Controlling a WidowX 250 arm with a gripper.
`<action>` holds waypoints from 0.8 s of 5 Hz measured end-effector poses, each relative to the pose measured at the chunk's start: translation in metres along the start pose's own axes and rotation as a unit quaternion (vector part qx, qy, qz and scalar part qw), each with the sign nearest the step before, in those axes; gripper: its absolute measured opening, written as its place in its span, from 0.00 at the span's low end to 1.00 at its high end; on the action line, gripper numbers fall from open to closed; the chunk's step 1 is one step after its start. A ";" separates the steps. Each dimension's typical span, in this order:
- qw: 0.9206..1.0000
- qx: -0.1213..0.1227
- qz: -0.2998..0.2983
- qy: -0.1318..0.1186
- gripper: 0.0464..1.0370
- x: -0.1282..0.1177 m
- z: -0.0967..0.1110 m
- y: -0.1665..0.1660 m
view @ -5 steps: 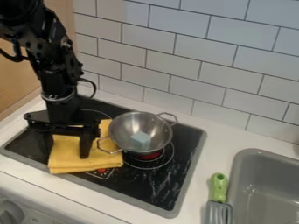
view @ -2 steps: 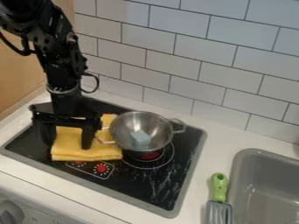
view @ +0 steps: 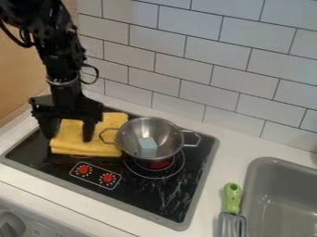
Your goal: Move the yellow cloth in the upper left of the stove
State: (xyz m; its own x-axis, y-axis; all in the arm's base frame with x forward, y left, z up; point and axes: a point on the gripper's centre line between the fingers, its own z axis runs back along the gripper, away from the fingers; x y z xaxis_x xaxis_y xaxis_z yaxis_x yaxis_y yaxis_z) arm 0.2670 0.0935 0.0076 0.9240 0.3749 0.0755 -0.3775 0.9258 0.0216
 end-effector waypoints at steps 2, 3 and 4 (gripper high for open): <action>1.000 -0.008 0.007 -0.005 0.96 0.039 -0.004 -0.002; 1.000 -0.013 0.016 -0.009 0.96 0.055 -0.006 0.000; 0.999 -0.012 0.022 -0.019 0.96 0.067 -0.003 0.005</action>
State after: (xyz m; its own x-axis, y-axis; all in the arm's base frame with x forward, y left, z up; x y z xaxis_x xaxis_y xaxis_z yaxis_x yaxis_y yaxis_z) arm 0.3273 0.1236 0.0102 0.9030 0.4146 0.1131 -0.4165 0.9091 -0.0068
